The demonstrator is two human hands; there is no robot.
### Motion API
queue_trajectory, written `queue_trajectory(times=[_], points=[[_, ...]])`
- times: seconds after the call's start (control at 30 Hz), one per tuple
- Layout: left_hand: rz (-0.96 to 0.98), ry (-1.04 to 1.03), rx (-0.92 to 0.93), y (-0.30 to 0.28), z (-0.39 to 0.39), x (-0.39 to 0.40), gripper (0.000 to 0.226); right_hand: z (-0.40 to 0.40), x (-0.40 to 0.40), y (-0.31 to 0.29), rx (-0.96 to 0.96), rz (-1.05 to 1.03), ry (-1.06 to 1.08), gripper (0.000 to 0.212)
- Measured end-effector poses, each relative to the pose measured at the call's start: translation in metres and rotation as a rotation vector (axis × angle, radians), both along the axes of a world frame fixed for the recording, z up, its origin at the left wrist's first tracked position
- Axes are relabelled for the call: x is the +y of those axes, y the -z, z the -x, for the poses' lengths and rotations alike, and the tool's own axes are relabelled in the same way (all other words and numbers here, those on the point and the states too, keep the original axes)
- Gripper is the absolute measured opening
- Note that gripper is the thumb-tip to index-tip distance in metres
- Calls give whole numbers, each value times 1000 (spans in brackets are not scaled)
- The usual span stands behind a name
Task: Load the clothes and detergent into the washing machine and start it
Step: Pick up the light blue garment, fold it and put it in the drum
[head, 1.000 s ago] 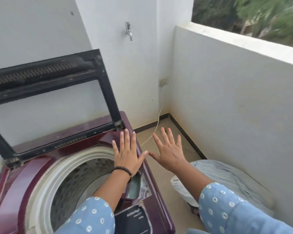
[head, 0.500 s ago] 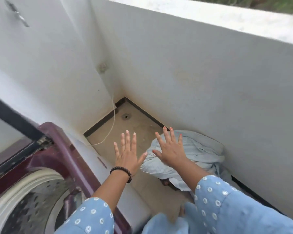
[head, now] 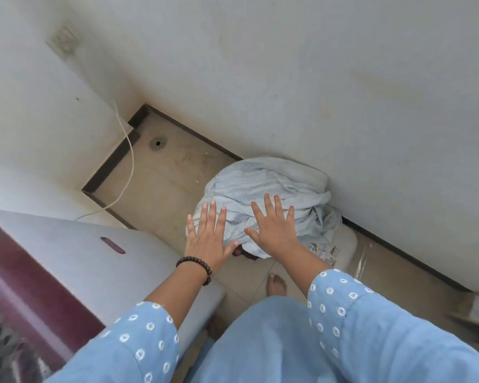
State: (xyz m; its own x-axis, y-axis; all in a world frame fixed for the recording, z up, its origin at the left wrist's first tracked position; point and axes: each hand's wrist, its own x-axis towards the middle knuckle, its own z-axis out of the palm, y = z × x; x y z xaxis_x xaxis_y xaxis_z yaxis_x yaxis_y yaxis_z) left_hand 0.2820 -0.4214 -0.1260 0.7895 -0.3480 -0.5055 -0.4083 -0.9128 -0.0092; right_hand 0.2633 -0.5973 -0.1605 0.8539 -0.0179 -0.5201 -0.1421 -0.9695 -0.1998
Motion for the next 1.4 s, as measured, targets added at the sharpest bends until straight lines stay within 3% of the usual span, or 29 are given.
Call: queue_trajectory(times=[0.23,0.73,1.1,1.23,1.4], points=[[-30,53,84,51,-9,-30,83,-1,-18,59,108,-9,38,74],[3,45,213,152,-21,-75,82,-34,-70,170,323,17,43,72],[-43,19,255,188,-18,-73,83,-71,-88,219,414,56,-10,50],[-42,19,265,189,-19,-75,83,-72,-86,220,379,-91,164,55],[-23,17,270,179,-23,-76,84,-81,-84,192,237,-385,444,32]])
